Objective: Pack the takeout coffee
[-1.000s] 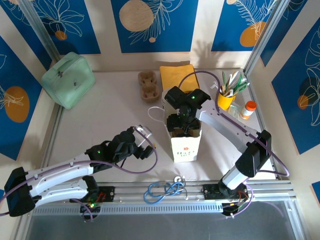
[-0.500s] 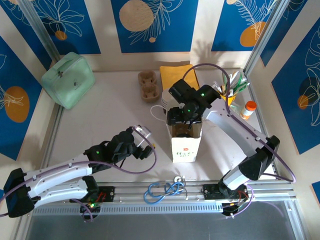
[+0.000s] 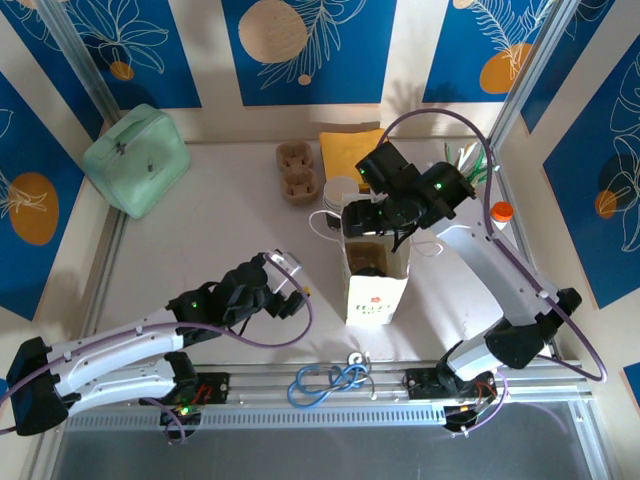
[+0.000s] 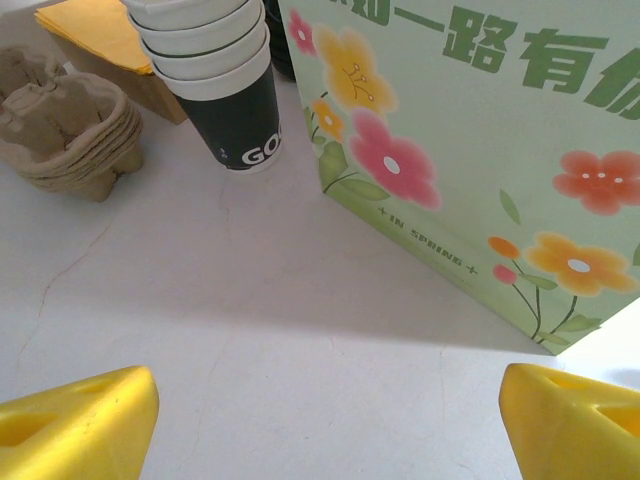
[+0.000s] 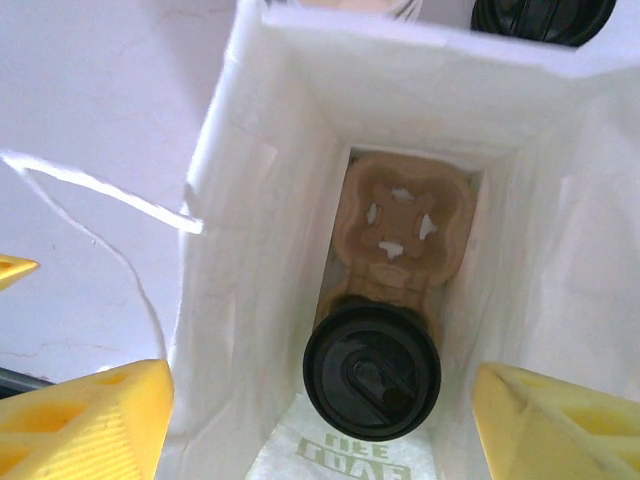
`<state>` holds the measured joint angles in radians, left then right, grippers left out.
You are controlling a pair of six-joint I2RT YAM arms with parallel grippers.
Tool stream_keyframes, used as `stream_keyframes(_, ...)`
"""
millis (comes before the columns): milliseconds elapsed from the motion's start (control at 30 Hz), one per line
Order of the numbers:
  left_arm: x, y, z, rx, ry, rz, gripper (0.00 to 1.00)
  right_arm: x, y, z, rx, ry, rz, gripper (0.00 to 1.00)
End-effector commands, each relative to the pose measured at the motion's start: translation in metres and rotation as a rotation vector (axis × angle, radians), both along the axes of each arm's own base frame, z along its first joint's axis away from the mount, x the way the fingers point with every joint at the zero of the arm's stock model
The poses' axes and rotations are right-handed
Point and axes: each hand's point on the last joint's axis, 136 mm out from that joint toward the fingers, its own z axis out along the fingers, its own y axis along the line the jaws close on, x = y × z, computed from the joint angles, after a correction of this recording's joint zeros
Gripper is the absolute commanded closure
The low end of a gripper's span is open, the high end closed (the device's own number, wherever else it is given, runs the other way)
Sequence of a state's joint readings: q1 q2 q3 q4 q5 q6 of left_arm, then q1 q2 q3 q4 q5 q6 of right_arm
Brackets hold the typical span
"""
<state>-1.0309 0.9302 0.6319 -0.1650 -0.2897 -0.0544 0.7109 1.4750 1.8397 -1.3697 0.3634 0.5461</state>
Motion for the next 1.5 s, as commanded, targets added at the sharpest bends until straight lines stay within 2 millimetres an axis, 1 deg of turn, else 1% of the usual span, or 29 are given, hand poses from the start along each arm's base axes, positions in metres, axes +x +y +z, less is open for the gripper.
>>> stream_keyframes(0, 0.001, -0.001, 0.023, -0.046, -0.022, 0.013, 0.12, -0.007, -0.014, 0.031, 0.01, -0.081, 0.022, 0.21)
stream_keyframes(67, 0.001, 0.0, 0.026, -0.053, -0.029, 0.018, 0.12, -0.007, -0.016, 0.042, 0.02, -0.116, 0.025, 0.21)
stream_keyframes(267, 0.003, 0.004, 0.033, -0.055, -0.04, 0.035, 0.11, -0.003, -0.027, 0.066, 0.046, -0.199, 0.014, 0.21)
stream_keyframes(500, 0.005, 0.004, 0.039, -0.061, -0.048, 0.044, 0.11, 0.006, -0.043, 0.083, 0.079, -0.253, -0.026, 0.21)
stream_keyframes(667, 0.008, 0.005, 0.042, -0.056, -0.055, 0.059, 0.11, 0.017, -0.064, 0.092, 0.08, -0.297, -0.083, 0.21)
stream_keyframes(800, 0.015, 0.009, 0.043, -0.034, -0.066, 0.108, 0.09, 0.028, -0.086, 0.091, 0.071, -0.318, -0.145, 0.21)
stream_keyframes(900, 0.019, 0.018, 0.045, -0.023, -0.074, 0.164, 0.07, 0.04, -0.103, 0.088, 0.067, -0.333, -0.196, 0.21)
stream_keyframes(1033, 0.026, 0.027, 0.049, -0.027, -0.099, 0.217, 0.03, 0.058, -0.127, 0.081, 0.047, -0.359, -0.269, 0.21)
stream_keyframes(1200, 0.041, 0.044, 0.056, 0.0, -0.127, 0.322, 0.0, 0.083, -0.151, 0.074, 0.032, -0.385, -0.346, 0.21)
stream_keyframes(1300, 0.047, 0.051, 0.061, 0.011, -0.128, 0.353, 0.01, 0.1, -0.163, 0.069, 0.032, -0.387, -0.389, 0.21)
stream_keyframes(1400, 0.053, 0.061, 0.065, 0.021, -0.131, 0.391, 0.01, 0.117, -0.167, 0.062, 0.035, -0.376, -0.41, 0.22)
stream_keyframes(1467, 0.055, 0.063, 0.066, 0.013, -0.126, 0.389, 0.01, 0.129, -0.169, 0.055, 0.022, -0.361, -0.414, 0.23)
